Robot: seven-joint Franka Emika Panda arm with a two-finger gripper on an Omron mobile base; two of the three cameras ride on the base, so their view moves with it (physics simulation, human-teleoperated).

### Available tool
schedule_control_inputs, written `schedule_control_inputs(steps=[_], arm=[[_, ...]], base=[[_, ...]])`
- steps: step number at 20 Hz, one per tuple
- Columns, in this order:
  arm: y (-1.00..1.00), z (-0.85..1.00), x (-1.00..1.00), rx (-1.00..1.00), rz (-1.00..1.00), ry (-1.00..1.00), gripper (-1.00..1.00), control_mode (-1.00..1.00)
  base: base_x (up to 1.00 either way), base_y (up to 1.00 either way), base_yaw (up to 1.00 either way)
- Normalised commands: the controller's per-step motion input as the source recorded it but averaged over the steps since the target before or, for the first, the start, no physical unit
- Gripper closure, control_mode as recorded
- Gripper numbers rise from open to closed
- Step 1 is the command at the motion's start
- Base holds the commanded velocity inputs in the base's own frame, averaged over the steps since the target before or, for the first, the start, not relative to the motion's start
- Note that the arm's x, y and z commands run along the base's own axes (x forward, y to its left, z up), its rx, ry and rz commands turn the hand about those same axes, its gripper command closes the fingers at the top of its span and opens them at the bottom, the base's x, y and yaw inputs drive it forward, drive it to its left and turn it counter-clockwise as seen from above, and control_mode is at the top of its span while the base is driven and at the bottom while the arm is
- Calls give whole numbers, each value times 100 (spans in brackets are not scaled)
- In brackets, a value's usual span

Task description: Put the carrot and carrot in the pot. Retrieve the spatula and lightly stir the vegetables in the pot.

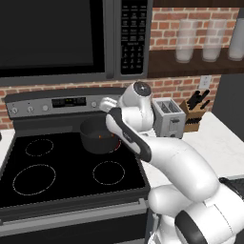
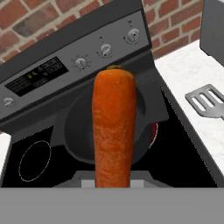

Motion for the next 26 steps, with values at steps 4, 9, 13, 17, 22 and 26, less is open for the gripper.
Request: schedule_control_inputs(steps=[4, 9, 13, 17, 22, 26], arm=[[8, -17, 37, -7, -13, 0, 100, -100], [4, -15, 33, -5, -11, 0, 100, -100], [7, -12, 25, -4, -7, 4, 100, -100], [11, -20, 10, 0, -3, 4, 100, -100], [2, -18, 9, -2, 0, 5, 100, -100], [0, -19, 11, -2, 0, 5, 100, -100]], base=[[0, 0, 0], [0, 0, 0], [0, 0, 0], [0, 0, 0], [0, 0, 0], [0, 0, 0]])
